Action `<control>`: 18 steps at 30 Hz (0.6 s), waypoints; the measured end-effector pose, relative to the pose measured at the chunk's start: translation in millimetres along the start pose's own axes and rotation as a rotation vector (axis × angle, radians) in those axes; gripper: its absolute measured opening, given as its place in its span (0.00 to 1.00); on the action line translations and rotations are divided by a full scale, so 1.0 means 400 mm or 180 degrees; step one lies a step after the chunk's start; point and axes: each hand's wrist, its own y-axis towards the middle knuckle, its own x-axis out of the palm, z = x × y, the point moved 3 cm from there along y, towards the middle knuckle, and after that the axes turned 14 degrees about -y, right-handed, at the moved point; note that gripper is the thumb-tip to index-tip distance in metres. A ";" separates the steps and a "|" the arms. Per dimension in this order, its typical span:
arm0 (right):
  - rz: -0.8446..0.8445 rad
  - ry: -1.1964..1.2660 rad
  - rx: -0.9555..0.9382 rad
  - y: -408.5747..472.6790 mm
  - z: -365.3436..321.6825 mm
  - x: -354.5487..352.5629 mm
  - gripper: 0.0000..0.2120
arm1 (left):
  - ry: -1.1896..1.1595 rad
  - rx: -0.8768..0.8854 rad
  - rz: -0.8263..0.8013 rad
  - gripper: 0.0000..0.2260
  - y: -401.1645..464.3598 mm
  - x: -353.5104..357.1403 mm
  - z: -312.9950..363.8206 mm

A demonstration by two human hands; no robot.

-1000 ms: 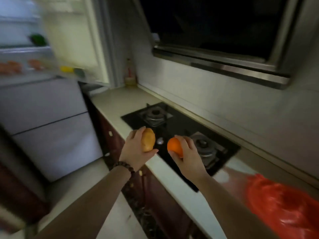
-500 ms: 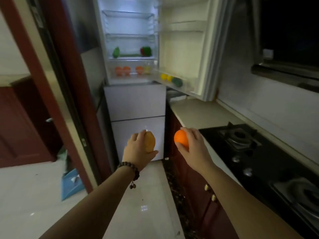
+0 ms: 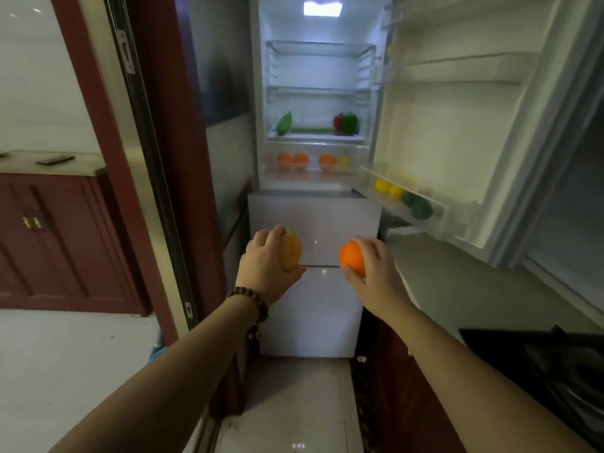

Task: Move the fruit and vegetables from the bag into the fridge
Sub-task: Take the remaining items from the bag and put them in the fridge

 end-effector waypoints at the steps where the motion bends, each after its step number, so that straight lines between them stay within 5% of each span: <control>1: -0.0008 0.0003 -0.0043 0.046 0.016 0.010 0.25 | 0.0003 0.0002 0.0035 0.37 0.048 0.005 -0.002; 18: -0.0036 -0.0039 -0.0530 0.658 0.152 0.182 0.25 | 0.0015 0.0225 0.0378 0.38 0.651 0.085 -0.146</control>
